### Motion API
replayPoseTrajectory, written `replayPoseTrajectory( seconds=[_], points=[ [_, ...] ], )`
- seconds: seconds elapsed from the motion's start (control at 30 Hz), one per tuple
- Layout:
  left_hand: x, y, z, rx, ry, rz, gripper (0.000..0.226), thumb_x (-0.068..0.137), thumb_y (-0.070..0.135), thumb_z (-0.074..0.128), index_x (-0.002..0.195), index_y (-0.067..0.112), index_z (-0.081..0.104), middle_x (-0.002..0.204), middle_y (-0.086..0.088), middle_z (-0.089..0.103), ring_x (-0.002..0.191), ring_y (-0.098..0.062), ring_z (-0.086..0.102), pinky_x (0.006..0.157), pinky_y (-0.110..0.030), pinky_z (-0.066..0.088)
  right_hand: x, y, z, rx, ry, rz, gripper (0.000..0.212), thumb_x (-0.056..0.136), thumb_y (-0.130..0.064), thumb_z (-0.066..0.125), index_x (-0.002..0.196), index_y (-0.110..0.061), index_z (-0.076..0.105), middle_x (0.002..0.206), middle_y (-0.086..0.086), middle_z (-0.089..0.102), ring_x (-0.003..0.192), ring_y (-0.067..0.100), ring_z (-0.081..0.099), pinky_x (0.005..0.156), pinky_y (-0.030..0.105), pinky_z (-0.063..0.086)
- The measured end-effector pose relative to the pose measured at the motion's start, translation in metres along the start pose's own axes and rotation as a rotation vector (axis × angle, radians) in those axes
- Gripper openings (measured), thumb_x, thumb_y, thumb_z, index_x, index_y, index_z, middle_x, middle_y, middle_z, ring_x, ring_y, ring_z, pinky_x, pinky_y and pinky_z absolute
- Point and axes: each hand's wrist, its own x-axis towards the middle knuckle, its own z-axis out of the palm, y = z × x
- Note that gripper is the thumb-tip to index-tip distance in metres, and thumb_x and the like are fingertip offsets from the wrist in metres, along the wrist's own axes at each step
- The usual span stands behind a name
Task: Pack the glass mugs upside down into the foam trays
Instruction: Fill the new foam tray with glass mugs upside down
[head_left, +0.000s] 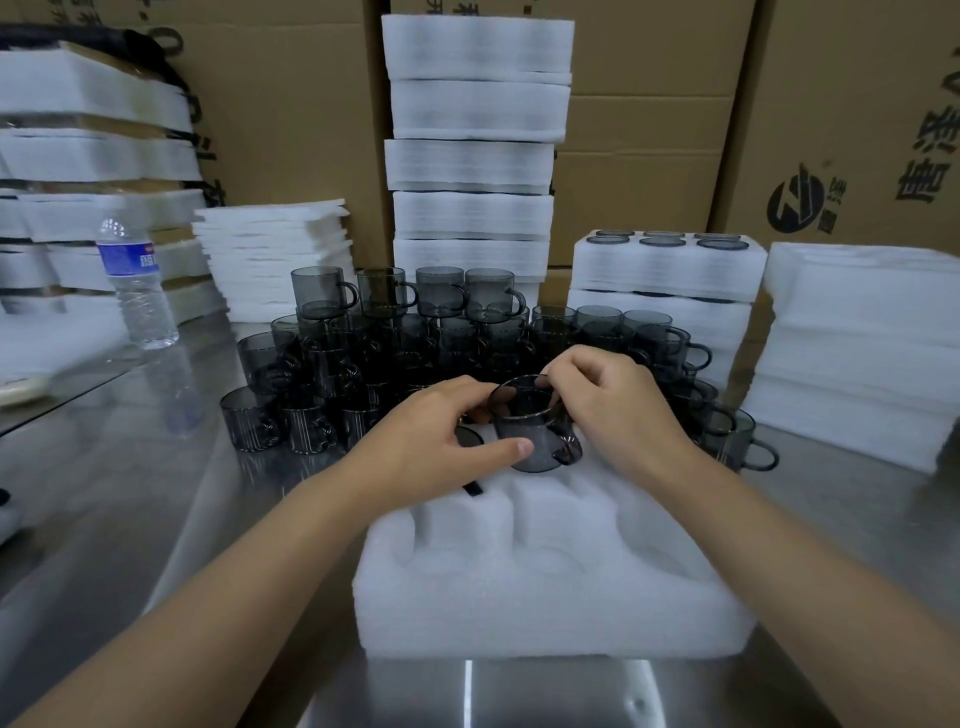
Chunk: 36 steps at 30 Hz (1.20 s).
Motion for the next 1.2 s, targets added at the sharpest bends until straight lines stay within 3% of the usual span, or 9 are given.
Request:
replayPoseTrajectory(
  seconds=[0.17,0.37,0.53,0.63,0.83,1.07,1.2],
  points=[
    [-0.0015,0.0031,-0.0027,0.01,-0.023,0.027,0.037,0.068,0.054,0.064,0.102,0.056,0.049,0.101,0.02,0.059,0.1,0.003,0.055,0.092,-0.031,0.046,-0.0012,0.0001,-0.0008,-0.036,-0.01,-0.022,0.021,0.085,-0.028,0.05,0.076,-0.019,0.066,0.074,0.002,0.068,0.077,0.021,0.061,0.072,0.037,0.05],
    [-0.0017,0.0033,-0.0031,0.06,-0.057,0.057,0.052,0.071,0.053,0.06,0.119,0.03,0.06,0.104,0.01,0.059,0.102,-0.006,0.055,0.092,-0.036,0.044,-0.0008,0.0007,-0.0001,-0.128,-0.02,-0.004,0.026,0.085,-0.033,0.046,0.077,-0.02,0.067,0.072,-0.001,0.068,0.08,0.021,0.061,0.076,0.036,0.047],
    [-0.0015,0.0031,-0.0028,0.041,-0.056,0.044,0.045,0.074,0.056,0.057,0.114,0.035,0.061,0.103,0.013,0.059,0.101,-0.004,0.054,0.092,-0.034,0.045,-0.0005,0.0004,0.0008,-0.166,-0.032,0.014,0.028,0.087,-0.03,0.045,0.078,-0.017,0.067,0.074,0.0,0.068,0.08,0.022,0.06,0.076,0.036,0.046],
    [-0.0016,0.0013,-0.0027,0.018,-0.023,0.047,0.037,0.075,0.054,0.067,0.108,0.04,0.061,0.103,0.017,0.058,0.1,0.001,0.054,0.091,-0.031,0.046,-0.0001,0.0002,0.0003,-0.114,-0.029,0.015,0.026,0.087,-0.026,0.047,0.076,-0.017,0.068,0.074,0.001,0.068,0.08,0.021,0.061,0.076,0.036,0.048],
    [-0.0009,0.0002,-0.0013,0.0,0.028,0.052,0.039,0.07,0.051,0.074,0.104,0.034,0.065,0.1,0.019,0.059,0.096,0.003,0.056,0.088,-0.027,0.047,0.0003,0.0009,0.0004,-0.065,-0.055,-0.013,0.03,0.089,-0.021,0.046,0.069,-0.03,0.066,0.069,-0.012,0.065,0.075,0.004,0.058,0.067,0.025,0.045],
    [-0.0003,0.0008,-0.0022,-0.058,-0.067,-0.027,0.044,0.061,0.062,0.071,0.098,0.043,0.056,0.101,0.019,0.06,0.094,0.001,0.057,0.085,-0.031,0.051,0.002,0.0034,0.0013,-0.042,-0.083,-0.019,0.031,0.087,-0.021,0.046,0.067,-0.033,0.066,0.068,-0.012,0.065,0.07,0.002,0.057,0.067,0.026,0.045],
    [-0.0016,0.0026,-0.003,-0.079,-0.144,-0.054,0.05,0.058,0.075,0.061,0.099,0.047,0.05,0.101,0.022,0.06,0.086,0.002,0.06,0.075,-0.025,0.053,0.0022,0.0038,0.001,-0.042,-0.1,-0.009,0.031,0.088,-0.022,0.045,0.068,-0.032,0.066,0.069,-0.014,0.066,0.073,0.001,0.057,0.068,0.026,0.045]
  ],
)
